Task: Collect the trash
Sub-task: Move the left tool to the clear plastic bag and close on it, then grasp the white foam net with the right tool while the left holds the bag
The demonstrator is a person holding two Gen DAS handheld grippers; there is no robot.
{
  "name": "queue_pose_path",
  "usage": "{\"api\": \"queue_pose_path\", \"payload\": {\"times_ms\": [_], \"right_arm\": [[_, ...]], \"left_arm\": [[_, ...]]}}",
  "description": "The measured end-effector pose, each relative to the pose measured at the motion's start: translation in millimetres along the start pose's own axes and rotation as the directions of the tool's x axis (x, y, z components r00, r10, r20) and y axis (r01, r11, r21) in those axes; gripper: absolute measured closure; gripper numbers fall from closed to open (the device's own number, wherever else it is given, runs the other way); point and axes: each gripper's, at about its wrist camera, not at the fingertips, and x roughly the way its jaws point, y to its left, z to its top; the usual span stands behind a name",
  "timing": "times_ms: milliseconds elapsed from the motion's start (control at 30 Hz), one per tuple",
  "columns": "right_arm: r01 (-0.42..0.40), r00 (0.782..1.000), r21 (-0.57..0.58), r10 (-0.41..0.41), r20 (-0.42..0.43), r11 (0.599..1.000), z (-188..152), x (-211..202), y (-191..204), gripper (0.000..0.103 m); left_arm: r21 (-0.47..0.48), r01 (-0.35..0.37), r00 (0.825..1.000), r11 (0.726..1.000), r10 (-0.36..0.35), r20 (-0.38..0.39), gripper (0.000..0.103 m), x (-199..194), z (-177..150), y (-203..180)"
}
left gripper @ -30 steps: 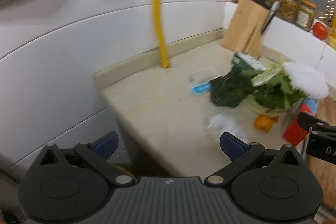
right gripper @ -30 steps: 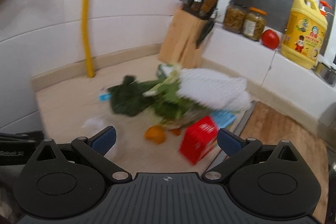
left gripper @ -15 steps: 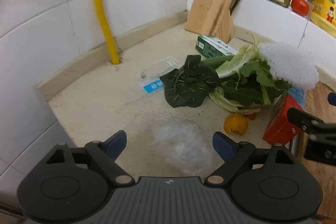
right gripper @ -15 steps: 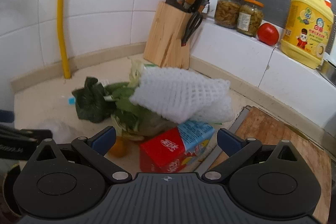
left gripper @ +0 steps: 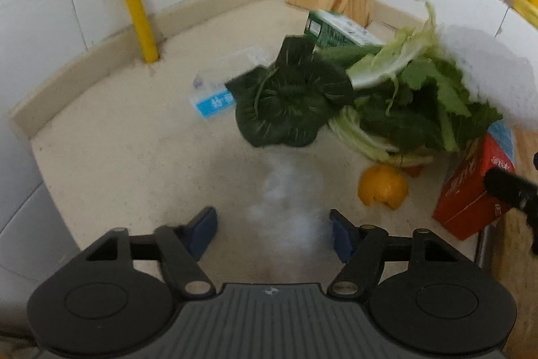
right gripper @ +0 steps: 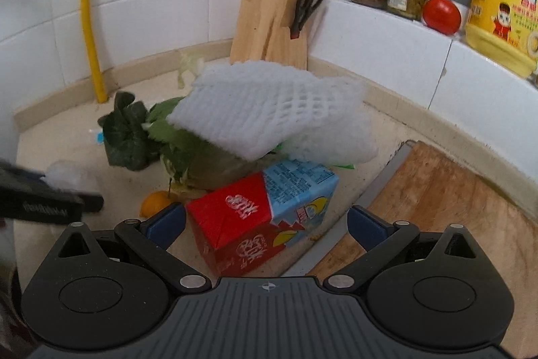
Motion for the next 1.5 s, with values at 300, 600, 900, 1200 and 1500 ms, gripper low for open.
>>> {"api": "queue_pose_path", "payload": {"times_ms": [300,600,900,1200,1500], "right_arm": [[-0.017,1.000,0.130,0.016,0.006,0.991,18,2,-19,0.000],[-0.053,0.997,0.175,0.043,0.062,0.983,37,-14,-31,0.001],[-0.167,0.981,0.115,0.153,0.117,0.979,42,-23,-14,0.007],[-0.265,0.964,0.252,0.265,0.035,0.931,41,-4,-24,0.045],[-0.391,0.910,0.471,0.409,0.068,0.791,36,5,-49,0.036]], "left_arm": [[0.049,-0.040,0.999,0.998,0.041,-0.014,0.047,3,4,-8],[0.036,-0.021,1.000,0.999,0.022,-0.008,0.068,-2,4,-2],[0.022,0.034,0.999,0.999,-0.035,0.030,0.052,-6,-5,-4],[0.086,0.008,0.999,0.996,-0.012,0.044,0.049,-10,-13,-14],[0.095,0.003,1.000,0.995,-0.005,0.026,0.049,-8,-11,-14]]}}
